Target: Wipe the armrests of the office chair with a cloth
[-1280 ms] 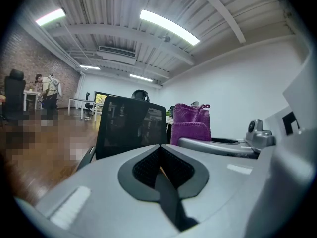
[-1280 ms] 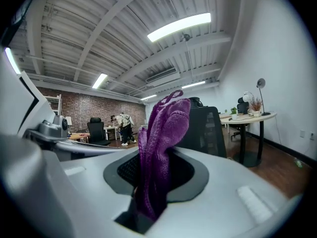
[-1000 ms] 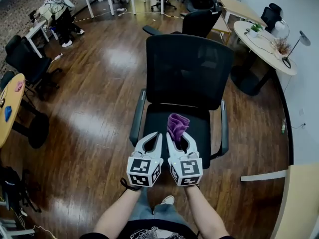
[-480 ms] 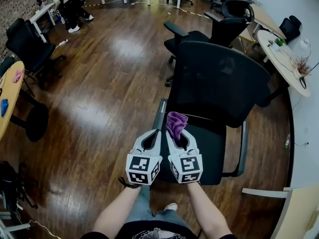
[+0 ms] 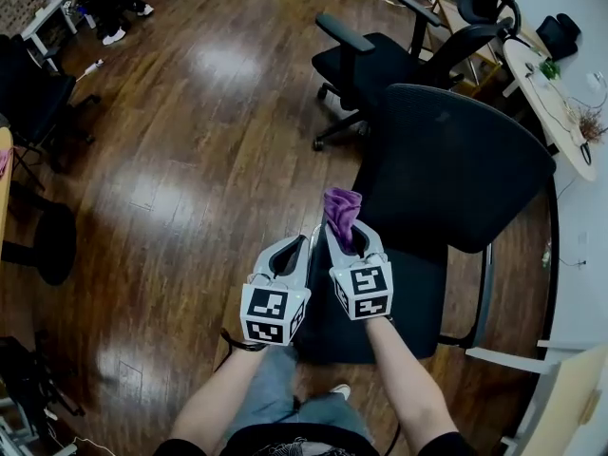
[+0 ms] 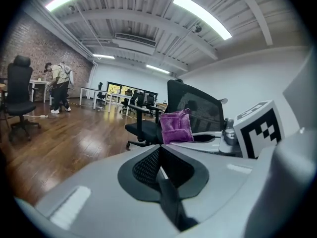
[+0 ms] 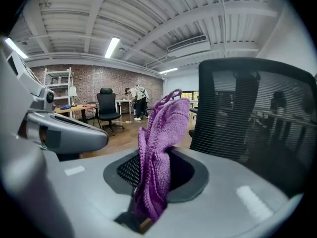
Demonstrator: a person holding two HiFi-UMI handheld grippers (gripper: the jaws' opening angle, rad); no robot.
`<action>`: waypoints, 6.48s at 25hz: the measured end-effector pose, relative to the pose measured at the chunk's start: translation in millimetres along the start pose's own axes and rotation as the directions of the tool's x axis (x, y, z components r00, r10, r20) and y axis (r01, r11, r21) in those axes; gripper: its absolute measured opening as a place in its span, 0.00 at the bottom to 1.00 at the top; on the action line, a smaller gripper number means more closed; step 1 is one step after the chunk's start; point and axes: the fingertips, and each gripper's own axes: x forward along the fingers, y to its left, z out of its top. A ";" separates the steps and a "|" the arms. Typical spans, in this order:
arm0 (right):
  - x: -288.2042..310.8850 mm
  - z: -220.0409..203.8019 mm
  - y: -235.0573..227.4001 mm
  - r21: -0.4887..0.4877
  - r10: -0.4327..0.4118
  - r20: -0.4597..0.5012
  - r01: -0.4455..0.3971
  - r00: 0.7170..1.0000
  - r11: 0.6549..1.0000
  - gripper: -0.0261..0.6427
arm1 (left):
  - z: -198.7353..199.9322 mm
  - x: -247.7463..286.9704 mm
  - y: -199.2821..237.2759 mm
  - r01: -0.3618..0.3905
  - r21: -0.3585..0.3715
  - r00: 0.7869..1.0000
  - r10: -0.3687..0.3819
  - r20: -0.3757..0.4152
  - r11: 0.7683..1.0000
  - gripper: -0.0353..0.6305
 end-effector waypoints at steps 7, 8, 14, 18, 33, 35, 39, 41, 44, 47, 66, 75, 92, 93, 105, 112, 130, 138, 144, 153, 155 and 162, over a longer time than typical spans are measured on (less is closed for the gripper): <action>72.5 -11.9 -19.2 -0.066 -0.028 -0.102 0.021 0.994 0.998 0.19 | -4.8 40.0 41.1 0.026 -0.011 0.998 -0.026 -0.057 1.000 0.06; 78.9 -13.8 -21.3 -0.071 -0.032 -0.114 0.024 0.993 0.997 0.19 | -4.7 45.1 45.0 0.030 -0.012 0.998 -0.031 -0.063 0.999 0.06; 86.3 -22.6 -24.3 -0.029 -0.045 -0.124 0.042 0.991 0.999 0.19 | -8.4 61.6 53.2 0.054 -0.008 0.994 -0.054 -0.090 0.999 0.06; 74.4 -27.4 -19.8 0.023 -0.044 -0.110 0.047 0.993 0.999 0.19 | -18.8 59.6 46.3 0.065 -0.020 0.992 -0.067 -0.106 0.998 0.06; -28.0 -66.7 57.4 0.097 -0.015 -0.086 0.023 0.996 0.995 0.19 | -66.2 -9.9 0.0 0.085 0.004 0.989 -0.084 -0.125 0.996 0.06; -46.8 -74.9 73.3 0.102 -0.013 -0.086 0.022 0.996 0.995 0.19 | -74.5 -29.6 -7.4 0.080 0.005 0.989 -0.079 -0.128 0.997 0.06; -83.8 -91.1 98.8 0.117 -0.021 -0.078 0.030 0.997 0.993 0.19 | -91.8 -66.8 -25.0 0.083 0.011 0.988 -0.081 -0.128 0.996 0.06; -99.9 -102.4 111.4 0.127 -0.019 -0.076 0.029 0.997 0.991 0.19 | -101.9 -84.2 -33.3 0.086 0.019 0.988 -0.083 -0.129 0.996 0.06; -122.8 -118.8 129.4 0.141 -0.017 -0.069 0.026 0.998 0.990 0.19 | -116.7 -108.5 -46.2 0.088 0.031 0.988 -0.084 -0.132 0.996 0.06; -139.8 -130.5 145.7 0.157 -0.023 -0.049 0.030 0.999 0.987 0.19 | -127.8 -129.0 -55.4 0.093 0.048 0.988 -0.086 -0.131 0.994 0.06; -154.6 -258.1 196.2 0.255 -0.033 -0.027 0.039 0.999 0.966 0.19 | -221.7 -151.6 -74.3 0.115 0.086 0.981 -0.099 -0.166 0.990 0.06; -184.2 -215.9 183.9 0.292 -0.056 0.028 0.045 0.998 0.955 0.19 | -200.6 -153.5 -83.0 0.103 0.083 0.980 -0.087 -0.179 0.991 0.06; -154.6 -89.1 81.8 0.288 -0.150 0.107 0.114 0.983 0.951 0.19 | -96.8 -83.9 -96.3 0.156 0.111 0.978 -0.137 -0.159 0.981 0.06; -146.7 -86.2 75.5 0.290 -0.152 0.106 0.116 0.983 0.950 0.19 | -93.9 -76.0 -92.6 0.158 0.111 0.977 -0.139 -0.162 0.981 0.06; -40.2 -94.4 -13.5 0.266 -0.181 0.015 0.170 0.983 0.949 0.19 | -63.9 20.6 -49.2 0.200 0.131 0.962 -0.170 -0.213 0.971 0.06; 8.7 -112.7 -40.0 0.196 -0.136 -0.036 0.140 0.990 0.971 0.19 | -67.2 68.2 -31.6 0.224 0.118 0.949 -0.189 -0.253 0.967 0.06; -28.0 -129.9 0.3 0.198 -0.060 -0.010 0.060 0.998 0.978 0.18 | -106.7 42.8 -52.3 0.202 0.136 0.942 -0.154 -0.299 0.970 0.06; -74.6 -155.4 35.0 0.185 -0.032 -0.007 0.033 0.999 0.982 0.19 | -137.5 -6.6 -72.5 0.181 0.142 0.943 -0.131 -0.305 0.973 0.06; -104.2 -169.7 62.8 0.177 -0.012 0.003 0.011 1.000 0.984 0.19 | -155.0 -38.5 -80.6 0.155 0.144 0.949 -0.107 -0.297 0.977 0.06; -148.7 -196.7 100.2 0.241 -0.014 0.032 0.006 0.999 0.970 0.19 | -183.8 -84.6 -93.2 0.121 0.151 0.955 -0.074 -0.286 0.981 0.06; -155.7 -205.4 108.2 0.271 -0.018 0.036 0.008 0.999 0.963 0.19 | -190.7 -92.2 -95.3 0.117 0.153 0.955 -0.069 -0.287 0.981 0.06; -161.1 -247.6 125.4 0.365 -0.018 0.016 0.011 1.000 0.931 0.19 | -216.4 -108.2 -97.7 0.098 0.151 0.960 -0.054 -0.275 0.984 0.06</action>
